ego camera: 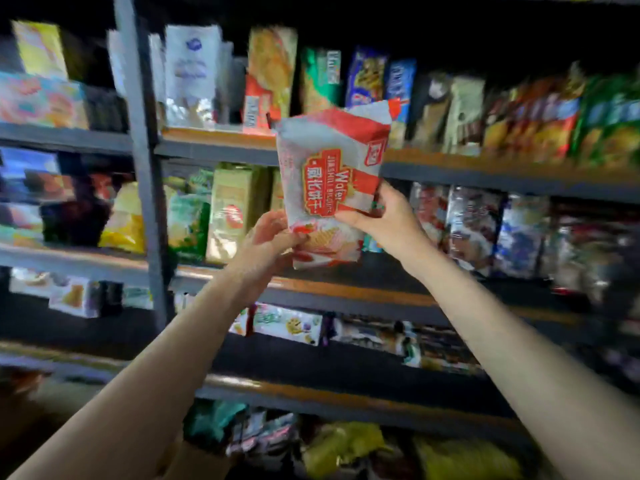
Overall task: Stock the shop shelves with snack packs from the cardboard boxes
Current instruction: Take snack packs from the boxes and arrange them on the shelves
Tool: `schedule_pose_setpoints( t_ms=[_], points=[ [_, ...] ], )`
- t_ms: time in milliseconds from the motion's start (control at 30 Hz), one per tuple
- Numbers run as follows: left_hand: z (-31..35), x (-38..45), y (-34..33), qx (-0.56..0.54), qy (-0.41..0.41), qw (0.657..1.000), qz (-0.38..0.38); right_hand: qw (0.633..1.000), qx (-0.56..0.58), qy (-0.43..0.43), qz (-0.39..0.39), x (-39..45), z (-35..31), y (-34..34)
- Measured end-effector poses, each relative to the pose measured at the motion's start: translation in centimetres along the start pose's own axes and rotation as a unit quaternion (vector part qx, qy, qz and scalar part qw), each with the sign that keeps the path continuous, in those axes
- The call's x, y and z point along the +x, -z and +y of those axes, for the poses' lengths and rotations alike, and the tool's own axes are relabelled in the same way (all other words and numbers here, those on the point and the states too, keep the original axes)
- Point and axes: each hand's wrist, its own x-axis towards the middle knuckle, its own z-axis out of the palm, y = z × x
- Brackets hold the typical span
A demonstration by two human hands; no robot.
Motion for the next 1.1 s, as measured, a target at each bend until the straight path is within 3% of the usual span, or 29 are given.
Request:
schedule_pose_setpoints(
  t_ms=[67, 200, 433, 700, 833, 933, 1100],
  points=[
    [-1.1, 1.5, -4.4, 0.065, 0.009, 0.997, -0.035, 0.999, -0.020, -0.004, 0.033, -1.1, 1.5, 5.2],
    [-4.3, 4.1, -11.5, 0.212, 0.023, 0.976, -0.036, 0.994, -0.081, 0.000, 0.068, -3.0, 5.5, 13.4],
    [-10.9, 8.4, -21.9, 0.261, 0.019, 0.961, -0.090, 0.990, -0.120, -0.011, 0.071, -1.8, 15.7, 21.9],
    [-14.6, 13.4, -24.1, 0.323, 0.010, 0.946, -0.032, 0.993, -0.086, 0.022, 0.078, 1.5, 23.8, 21.8],
    [-16.5, 16.0, -23.6, 0.350, 0.040, 0.936, 0.012, 0.994, -0.085, -0.001, 0.074, 3.9, 26.4, 20.3],
    [-17.9, 18.2, -23.8, 0.305, 0.091, 0.946, 0.067, 0.983, -0.159, -0.030, 0.090, 6.3, 26.8, 19.2],
    [-19.1, 20.8, -24.8, 0.209, 0.144, 0.964, 0.082, 0.950, -0.301, 0.026, 0.084, 8.2, 28.0, 18.1]
  ],
)
